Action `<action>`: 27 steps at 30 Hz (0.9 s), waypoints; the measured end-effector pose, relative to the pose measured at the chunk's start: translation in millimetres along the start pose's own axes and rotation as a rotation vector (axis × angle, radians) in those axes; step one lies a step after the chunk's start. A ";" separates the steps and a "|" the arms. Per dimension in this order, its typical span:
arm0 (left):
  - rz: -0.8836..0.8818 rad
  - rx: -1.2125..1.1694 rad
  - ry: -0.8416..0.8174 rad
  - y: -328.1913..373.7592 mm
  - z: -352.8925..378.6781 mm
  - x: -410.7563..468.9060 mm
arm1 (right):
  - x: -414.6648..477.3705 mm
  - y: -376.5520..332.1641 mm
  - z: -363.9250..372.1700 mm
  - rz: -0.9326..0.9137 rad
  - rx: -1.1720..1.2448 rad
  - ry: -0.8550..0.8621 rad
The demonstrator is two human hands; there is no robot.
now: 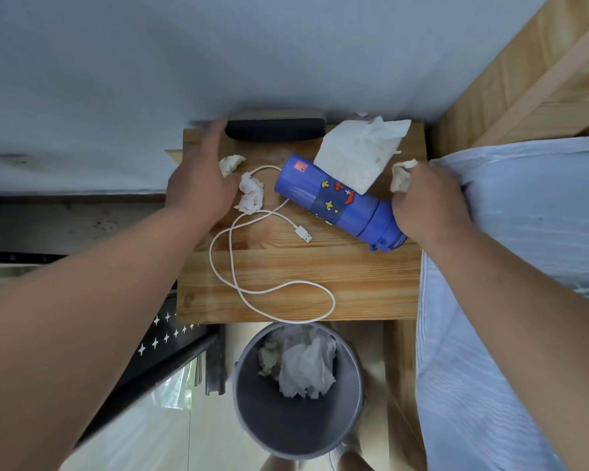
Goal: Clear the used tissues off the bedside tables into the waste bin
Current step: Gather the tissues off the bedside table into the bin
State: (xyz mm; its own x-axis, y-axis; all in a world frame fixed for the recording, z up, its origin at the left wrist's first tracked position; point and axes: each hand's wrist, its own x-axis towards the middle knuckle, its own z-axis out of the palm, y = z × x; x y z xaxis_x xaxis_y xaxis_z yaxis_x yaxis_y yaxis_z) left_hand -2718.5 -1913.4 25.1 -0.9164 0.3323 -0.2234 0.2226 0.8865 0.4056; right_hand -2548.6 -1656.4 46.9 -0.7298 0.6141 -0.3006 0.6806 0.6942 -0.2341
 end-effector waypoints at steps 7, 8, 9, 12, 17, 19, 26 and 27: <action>0.038 0.117 0.007 -3.6 5.8 -11.4 | -5.5 4.3 0.4 -0.002 0.118 0.057; 0.057 0.160 -0.019 -2.8 6.3 -13.2 | -7.4 4.0 0.1 -0.013 0.132 0.082; 0.071 0.198 -0.034 -1.5 7.2 -15.4 | -9.5 3.3 -0.9 -0.025 0.143 0.109; 0.101 0.255 -0.039 0.5 11.3 -21.4 | -16.6 1.5 -5.6 -0.053 0.154 0.171; 0.056 0.218 0.015 2.5 19.5 -24.0 | -36.3 1.7 -11.6 -0.096 0.215 0.256; 0.055 0.171 0.028 3.1 22.6 -26.6 | -46.7 4.3 -12.8 -0.099 0.230 0.270; 0.023 -0.154 0.167 2.6 9.6 -47.5 | -76.8 8.5 -31.6 -0.084 0.408 0.340; 0.004 -0.262 0.191 5.3 5.8 -56.3 | -83.8 6.1 -34.9 -0.082 0.445 0.345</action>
State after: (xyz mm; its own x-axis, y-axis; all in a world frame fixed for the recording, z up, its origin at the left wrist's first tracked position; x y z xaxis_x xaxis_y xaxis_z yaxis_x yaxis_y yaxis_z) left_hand -2663.9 -1925.5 34.6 -0.9669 0.2476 -0.0612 0.1561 0.7642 0.6258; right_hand -2485.6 -1690.5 103.0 -0.7095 0.7038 0.0370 0.5278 0.5654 -0.6338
